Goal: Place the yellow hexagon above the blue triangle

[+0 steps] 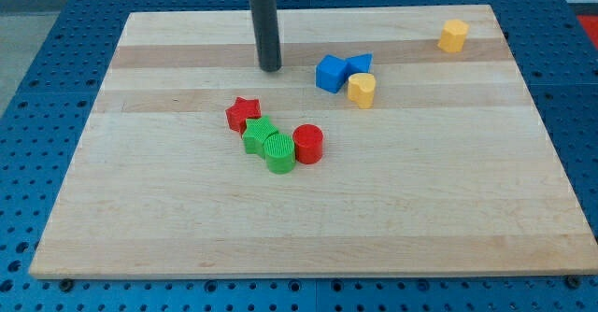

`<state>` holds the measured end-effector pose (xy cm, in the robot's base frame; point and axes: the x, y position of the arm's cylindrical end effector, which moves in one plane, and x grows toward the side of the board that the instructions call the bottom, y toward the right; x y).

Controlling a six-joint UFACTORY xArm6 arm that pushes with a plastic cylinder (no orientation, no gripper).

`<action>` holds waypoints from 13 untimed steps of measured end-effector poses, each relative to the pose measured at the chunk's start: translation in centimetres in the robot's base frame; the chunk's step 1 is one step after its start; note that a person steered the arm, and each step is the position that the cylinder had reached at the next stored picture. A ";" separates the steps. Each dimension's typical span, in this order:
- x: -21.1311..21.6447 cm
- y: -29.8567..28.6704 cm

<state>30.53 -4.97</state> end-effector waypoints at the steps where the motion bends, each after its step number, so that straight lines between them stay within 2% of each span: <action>1: -1.9 6.3; 3: -2.9 20.9; 4: -4.8 24.9; 6: -9.3 22.2; 7: -10.6 29.1; 8: -9.5 38.0; 9: -9.4 38.2; 11: -4.1 35.8; 13: -4.3 30.7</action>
<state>26.28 25.72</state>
